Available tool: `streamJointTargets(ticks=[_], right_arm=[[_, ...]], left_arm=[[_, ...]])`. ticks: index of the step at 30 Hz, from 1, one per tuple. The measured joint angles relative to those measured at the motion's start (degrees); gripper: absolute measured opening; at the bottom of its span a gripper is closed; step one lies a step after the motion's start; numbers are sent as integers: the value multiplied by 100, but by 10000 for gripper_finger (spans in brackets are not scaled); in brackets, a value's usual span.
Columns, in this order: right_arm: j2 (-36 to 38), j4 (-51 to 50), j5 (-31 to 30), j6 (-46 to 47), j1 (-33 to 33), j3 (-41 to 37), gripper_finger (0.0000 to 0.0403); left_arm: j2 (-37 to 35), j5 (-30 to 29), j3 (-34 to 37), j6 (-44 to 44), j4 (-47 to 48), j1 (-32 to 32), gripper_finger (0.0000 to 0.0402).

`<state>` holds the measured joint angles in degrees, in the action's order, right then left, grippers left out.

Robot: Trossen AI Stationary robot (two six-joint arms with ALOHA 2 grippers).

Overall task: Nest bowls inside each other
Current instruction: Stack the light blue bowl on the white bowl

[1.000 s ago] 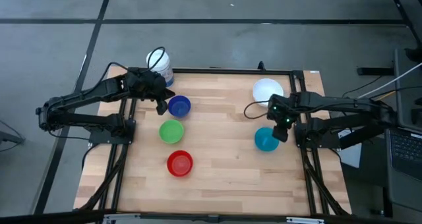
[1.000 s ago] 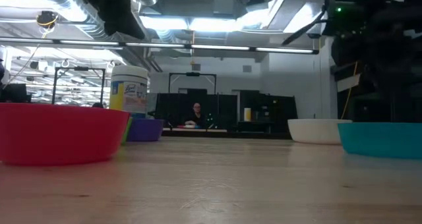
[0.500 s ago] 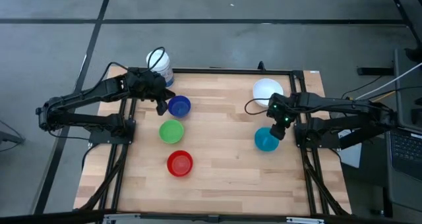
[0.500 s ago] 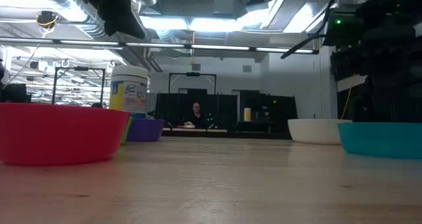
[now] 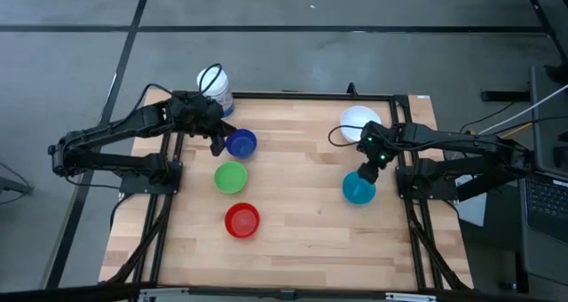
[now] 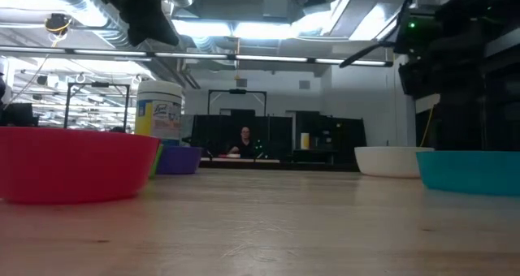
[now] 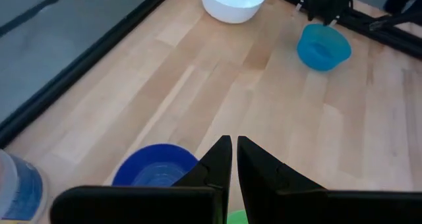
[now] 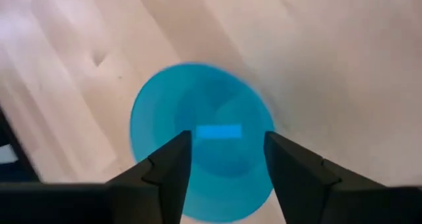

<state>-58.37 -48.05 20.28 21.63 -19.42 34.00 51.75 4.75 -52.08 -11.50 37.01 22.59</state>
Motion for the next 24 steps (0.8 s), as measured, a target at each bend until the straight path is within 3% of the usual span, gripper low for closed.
streamJointTargets(ticks=[10,24], right_arm=[[-7,213,-379,-88,-7,-111,196],[-510,530,-287,346,13,-365,191]], left_arm=[[0,-16,-1,-147,-3,2,20],[0,-19,-1,-12,-3,2,20]])
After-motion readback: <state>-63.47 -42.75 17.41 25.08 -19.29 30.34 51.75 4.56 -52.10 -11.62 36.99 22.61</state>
